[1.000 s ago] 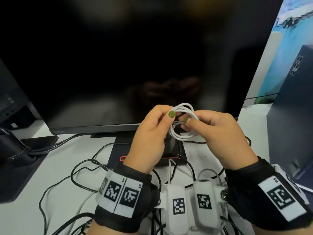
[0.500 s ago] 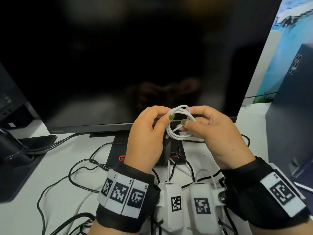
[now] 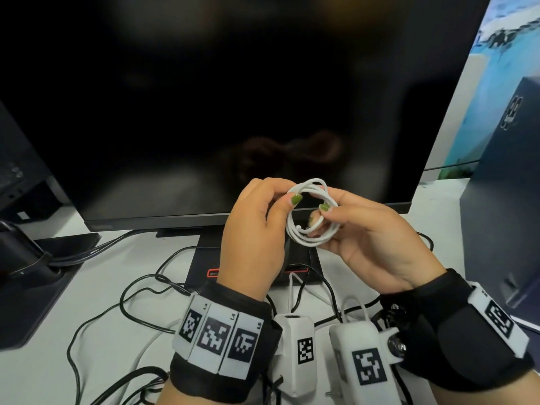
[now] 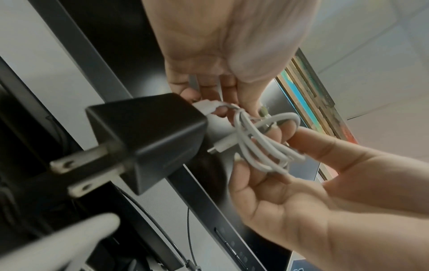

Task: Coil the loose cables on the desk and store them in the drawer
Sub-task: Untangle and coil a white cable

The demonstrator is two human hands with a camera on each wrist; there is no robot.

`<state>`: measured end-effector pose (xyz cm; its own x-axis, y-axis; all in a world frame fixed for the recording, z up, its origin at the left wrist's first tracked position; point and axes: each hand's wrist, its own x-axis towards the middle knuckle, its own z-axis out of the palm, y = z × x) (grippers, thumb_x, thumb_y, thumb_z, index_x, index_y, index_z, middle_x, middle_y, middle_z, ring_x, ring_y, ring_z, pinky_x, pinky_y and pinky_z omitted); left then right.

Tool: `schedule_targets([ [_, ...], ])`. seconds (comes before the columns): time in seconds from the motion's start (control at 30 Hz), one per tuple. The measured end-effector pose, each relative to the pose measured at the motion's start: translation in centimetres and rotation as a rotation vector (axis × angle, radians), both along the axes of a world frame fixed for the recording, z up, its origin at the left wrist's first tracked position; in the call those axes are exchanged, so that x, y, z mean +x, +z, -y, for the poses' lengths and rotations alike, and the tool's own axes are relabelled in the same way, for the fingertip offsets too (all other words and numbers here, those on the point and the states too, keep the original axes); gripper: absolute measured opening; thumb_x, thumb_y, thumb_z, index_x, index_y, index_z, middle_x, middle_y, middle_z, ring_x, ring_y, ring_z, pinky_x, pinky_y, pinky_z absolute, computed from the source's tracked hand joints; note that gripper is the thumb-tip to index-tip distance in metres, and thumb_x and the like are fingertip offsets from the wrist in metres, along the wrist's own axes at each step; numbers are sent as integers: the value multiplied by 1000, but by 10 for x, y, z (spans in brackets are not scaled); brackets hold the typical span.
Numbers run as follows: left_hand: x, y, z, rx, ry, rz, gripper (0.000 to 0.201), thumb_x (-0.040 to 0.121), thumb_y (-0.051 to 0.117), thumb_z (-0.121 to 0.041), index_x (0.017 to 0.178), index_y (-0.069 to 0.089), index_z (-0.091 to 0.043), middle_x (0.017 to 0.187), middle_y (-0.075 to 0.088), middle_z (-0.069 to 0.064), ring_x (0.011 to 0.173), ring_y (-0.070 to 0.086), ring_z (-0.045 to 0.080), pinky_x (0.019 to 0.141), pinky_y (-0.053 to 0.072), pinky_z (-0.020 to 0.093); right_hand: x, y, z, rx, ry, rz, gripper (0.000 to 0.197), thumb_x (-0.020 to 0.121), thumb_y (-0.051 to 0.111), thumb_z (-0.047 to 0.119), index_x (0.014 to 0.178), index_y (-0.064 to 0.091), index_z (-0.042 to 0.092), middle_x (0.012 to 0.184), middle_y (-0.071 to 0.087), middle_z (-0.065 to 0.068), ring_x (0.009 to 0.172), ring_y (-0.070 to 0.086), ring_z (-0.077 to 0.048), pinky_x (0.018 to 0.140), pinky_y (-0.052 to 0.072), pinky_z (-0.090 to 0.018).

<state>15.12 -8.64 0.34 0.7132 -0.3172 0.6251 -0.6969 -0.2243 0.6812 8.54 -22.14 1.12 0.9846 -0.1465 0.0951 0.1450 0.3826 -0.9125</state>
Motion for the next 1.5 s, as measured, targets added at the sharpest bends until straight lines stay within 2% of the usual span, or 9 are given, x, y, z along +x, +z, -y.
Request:
schedule_targets([
  [0.4, 0, 6, -6, -5, -47, -4, 16, 96, 52, -15, 96, 63, -26, 91, 59, -10, 85, 55, 1, 72, 42, 8, -4, 7, -3, 109, 80, 39, 41, 83, 53, 1, 124, 55, 1, 86, 67, -15, 80, 66, -25, 87, 56, -40],
  [0.6, -1, 2, -1, 6, 41, 77, 15, 97, 51, -13, 99, 64, -21, 90, 54, -15, 87, 51, -2, 73, 38, 5, -5, 10, -5, 205, 144, 40, 45, 81, 43, 0, 125, 52, -2, 64, 55, -5, 58, 53, -14, 70, 49, -31],
  [0.77, -4, 2, 2, 25, 62, 75, 14, 98, 48, -21, 99, 62, -22, 90, 53, -11, 86, 51, 1, 71, 39, 8, -6, 9, -8, -64, -34, 50, 48, 70, 59, -4, 116, 60, 7, 84, 55, -16, 71, 57, -20, 76, 51, -35],
  [0.9, -2, 2, 0, -46, 58, 36, 13, 98, 48, -25, 100, 61, -22, 92, 55, -7, 81, 56, 7, 68, 47, 19, -5, 4, -6, -460, -344, 7, 32, 77, 71, 6, 101, 66, 25, 83, 68, 1, 81, 68, -15, 77, 55, -30],
  [1.0, -1, 3, -2, -83, 88, 45, 12, 98, 49, -25, 100, 61, -23, 93, 55, -7, 77, 58, 10, 68, 52, 33, -4, 4, -3, -468, -379, -57, 19, 77, 75, 18, 92, 63, 18, 72, 70, -3, 68, 69, -19, 65, 55, -30],
  [1.07, -1, 3, -2, -87, 112, 64, 12, 98, 50, -24, 99, 61, -22, 92, 54, -7, 76, 58, 11, 66, 53, 36, -4, 5, -3, -449, -368, -75, 12, 81, 72, 11, 88, 62, 13, 66, 71, -7, 58, 67, -19, 61, 52, -27],
  [1.27, -1, 2, -1, -62, 140, 102, 11, 98, 49, -23, 97, 60, -22, 91, 54, -5, 82, 52, 7, 67, 45, 18, -6, 7, -2, -441, -290, -69, 16, 79, 59, -4, 77, 59, 11, 53, 61, -4, 47, 55, -17, 52, 46, -24],
  [1.4, 0, 2, -1, -65, 109, 78, 13, 99, 48, -25, 99, 60, -22, 92, 53, -8, 80, 56, 11, 67, 53, 33, -7, 10, 1, -436, -228, -41, 9, 66, 63, 7, 69, 62, 15, 50, 52, 1, 45, 45, -13, 45, 38, -22],
  [1.5, 1, 2, -3, -134, 78, -15, 13, 99, 46, -28, 99, 59, -25, 95, 56, -5, 75, 61, 15, 62, 57, 37, -7, 7, 4, -530, -267, -16, 13, 76, 75, 11, 77, 64, 16, 51, 57, 2, 48, 50, -13, 50, 41, -22],
])
